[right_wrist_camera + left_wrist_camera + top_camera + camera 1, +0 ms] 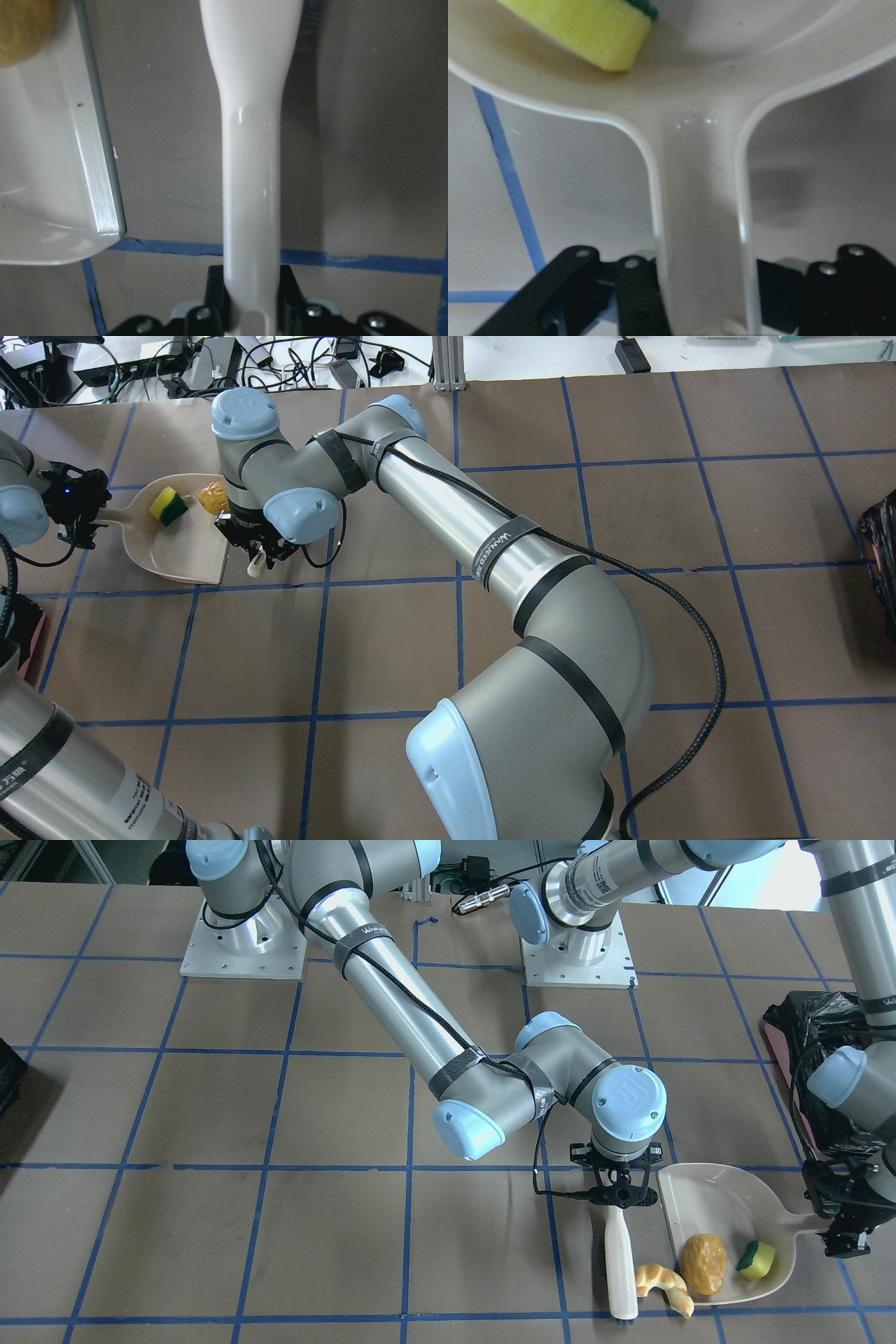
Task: Sweep and dump trash in nearest bin
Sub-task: 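Sweep the potato toy into the dustpan with the right gripper's brush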
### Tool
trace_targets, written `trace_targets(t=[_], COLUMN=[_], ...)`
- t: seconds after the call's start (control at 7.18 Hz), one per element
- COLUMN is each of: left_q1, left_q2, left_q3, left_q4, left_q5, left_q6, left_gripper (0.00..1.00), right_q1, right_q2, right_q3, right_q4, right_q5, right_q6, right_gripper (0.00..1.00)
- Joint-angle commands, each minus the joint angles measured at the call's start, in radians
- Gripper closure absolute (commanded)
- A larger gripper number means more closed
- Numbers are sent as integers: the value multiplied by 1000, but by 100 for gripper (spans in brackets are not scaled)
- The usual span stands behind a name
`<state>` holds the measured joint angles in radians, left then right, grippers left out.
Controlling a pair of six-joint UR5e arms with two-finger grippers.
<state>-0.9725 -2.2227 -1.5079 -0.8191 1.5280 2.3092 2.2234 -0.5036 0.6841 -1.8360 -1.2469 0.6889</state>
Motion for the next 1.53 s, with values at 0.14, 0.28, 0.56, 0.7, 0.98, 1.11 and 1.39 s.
trace_targets(t=[0.14, 0.28, 0.56, 0.7, 0.98, 1.11, 1.39], left_q1=[0, 0, 0, 0, 0, 0, 0], left_q2=[0, 0, 0, 0, 0, 2, 2], left_q3=[0, 0, -2, 0, -2, -2, 0], left_q4=[0, 0, 0, 0, 0, 0, 0], left_q5=[0, 0, 0, -2, -2, -5, -6], left_q6=[-1, -1, -1, -1, -2, -7, -23], left_gripper=[100, 100, 100, 100, 100, 100, 100], right_q1=[2, 15, 35, 42, 65, 67, 53], right_q2=[5, 5, 10, 20, 14, -6, -79], right_q3=[0, 0, 0, 0, 0, 2, 15], right_q4=[0, 0, -15, -34, -37, -37, 45], right_q5=[33, 40, 47, 47, 50, 94, 99], right_q6=[-318, -391, -532, -622, -530, -443, -303], right_gripper=[100, 100, 100, 100, 100, 100, 100])
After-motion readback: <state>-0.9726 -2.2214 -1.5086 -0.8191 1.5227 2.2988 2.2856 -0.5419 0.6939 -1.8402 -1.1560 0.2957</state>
